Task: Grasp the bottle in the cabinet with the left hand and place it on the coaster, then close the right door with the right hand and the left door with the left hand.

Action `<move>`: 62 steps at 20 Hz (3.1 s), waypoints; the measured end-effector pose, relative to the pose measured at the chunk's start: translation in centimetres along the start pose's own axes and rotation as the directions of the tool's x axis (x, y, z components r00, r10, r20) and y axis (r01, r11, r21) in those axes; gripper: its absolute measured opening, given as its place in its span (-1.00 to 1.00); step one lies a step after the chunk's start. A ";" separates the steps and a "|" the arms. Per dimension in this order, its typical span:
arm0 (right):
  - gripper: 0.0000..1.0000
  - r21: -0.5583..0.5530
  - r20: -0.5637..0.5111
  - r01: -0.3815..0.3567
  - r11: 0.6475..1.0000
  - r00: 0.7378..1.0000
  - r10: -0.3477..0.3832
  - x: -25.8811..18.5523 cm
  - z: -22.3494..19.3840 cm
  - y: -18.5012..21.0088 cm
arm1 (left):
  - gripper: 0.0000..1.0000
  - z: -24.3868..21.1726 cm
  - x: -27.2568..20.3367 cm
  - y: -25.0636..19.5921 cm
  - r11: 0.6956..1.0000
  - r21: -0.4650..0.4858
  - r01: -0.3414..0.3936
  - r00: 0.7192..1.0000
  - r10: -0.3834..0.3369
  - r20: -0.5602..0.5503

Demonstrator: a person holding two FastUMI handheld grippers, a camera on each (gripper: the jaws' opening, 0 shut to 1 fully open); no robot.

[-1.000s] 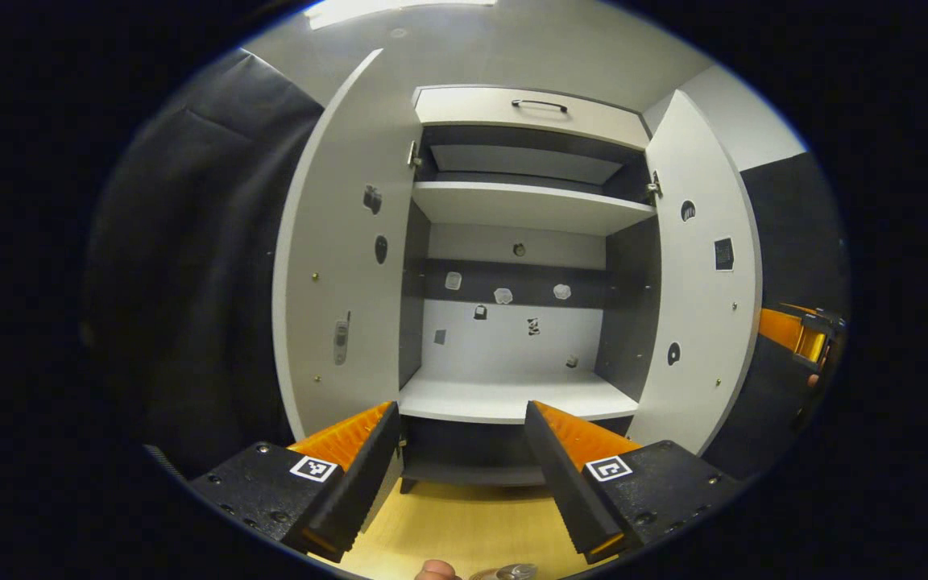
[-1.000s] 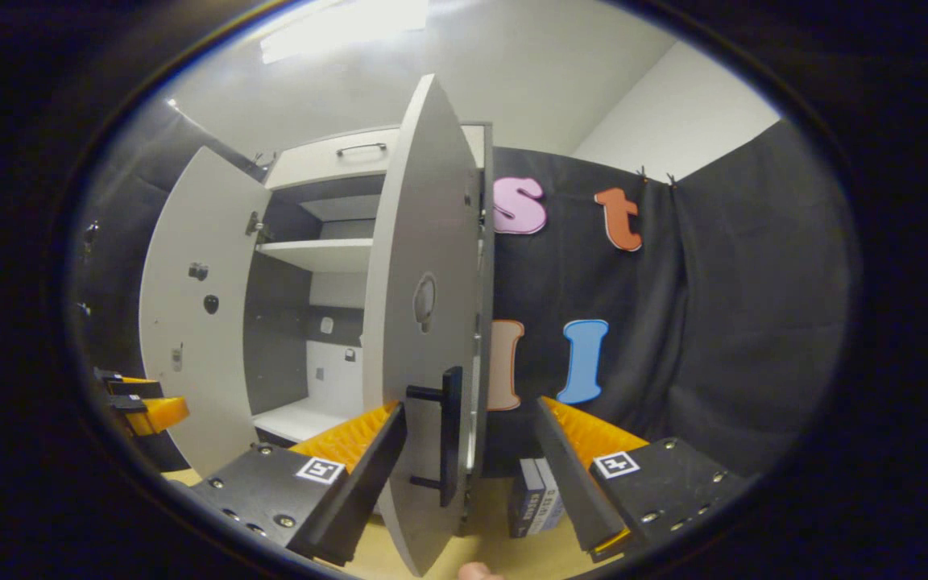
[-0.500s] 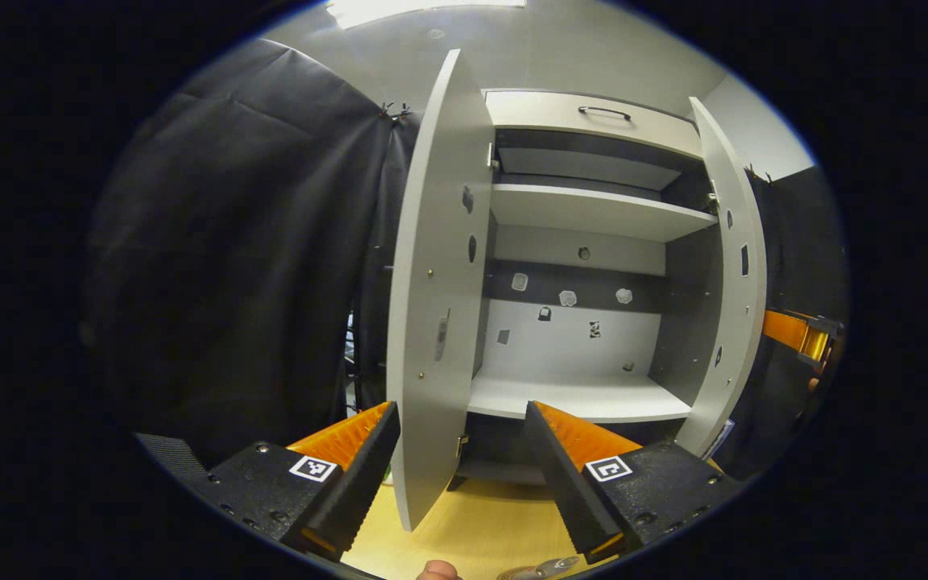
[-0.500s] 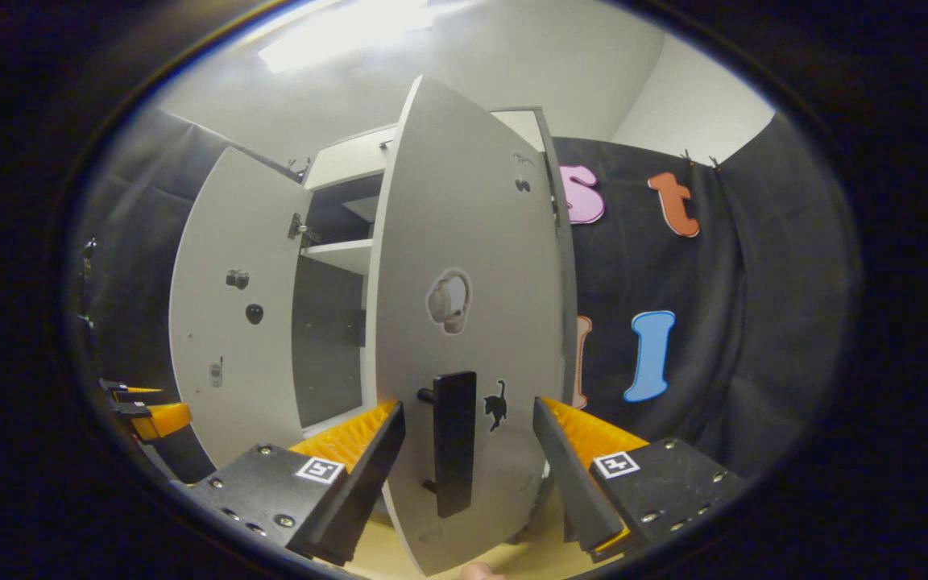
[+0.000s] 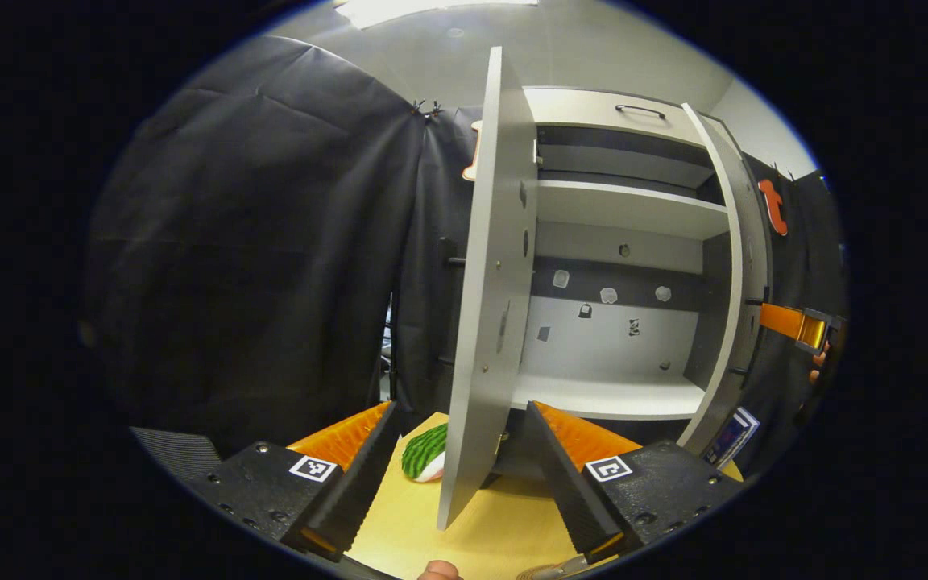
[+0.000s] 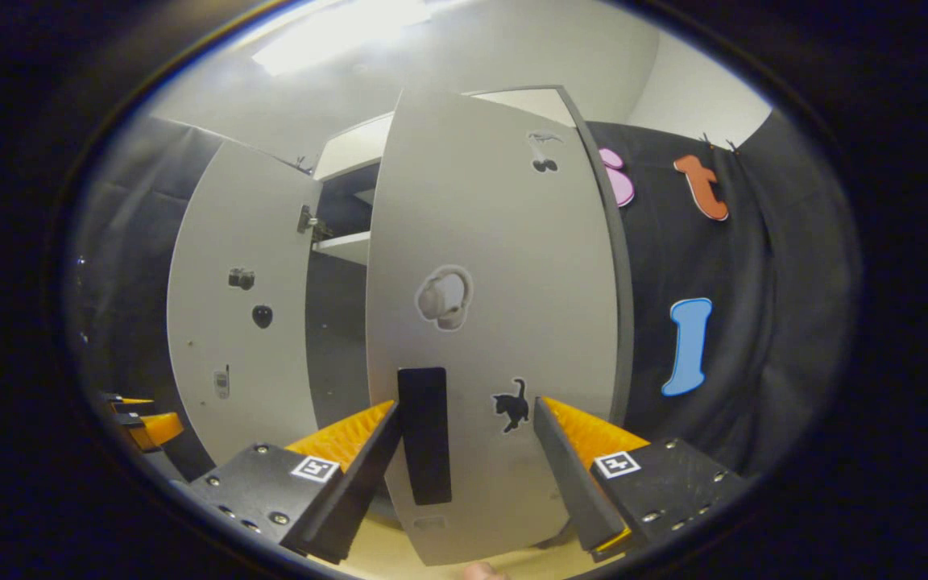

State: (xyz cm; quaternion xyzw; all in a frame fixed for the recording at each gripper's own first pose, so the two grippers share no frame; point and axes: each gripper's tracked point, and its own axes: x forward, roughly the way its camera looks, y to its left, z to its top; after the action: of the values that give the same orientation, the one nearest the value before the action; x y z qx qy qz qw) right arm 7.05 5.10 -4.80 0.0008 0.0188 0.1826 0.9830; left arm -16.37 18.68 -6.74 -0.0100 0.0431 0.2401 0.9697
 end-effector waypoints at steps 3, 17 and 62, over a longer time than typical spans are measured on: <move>0.94 -0.011 0.009 -0.012 1.000 1.000 0.012 0.9 -0.1 0.2 | 0.87 -0.2 -0.1 1.3 1.000 -0.013 -0.023 1.000 0.023 -0.008; 0.98 0.002 0.006 0.031 1.000 1.000 -0.031 5.7 -0.8 1.4 | 0.94 0.4 1.4 6.0 0.995 -0.005 -0.099 0.995 0.099 0.003; 0.94 -0.011 0.062 0.419 0.908 0.906 -0.418 -4.8 0.8 -6.9 | 0.87 4.9 8.8 -12.4 0.863 0.026 0.504 0.858 -0.504 0.099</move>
State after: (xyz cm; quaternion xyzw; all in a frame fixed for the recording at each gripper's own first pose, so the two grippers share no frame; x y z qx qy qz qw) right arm 5.03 -3.09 -3.88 -0.0099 -0.0121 -0.0322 0.9994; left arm -2.50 12.01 -2.67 -0.0089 -0.0109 -0.0218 0.9997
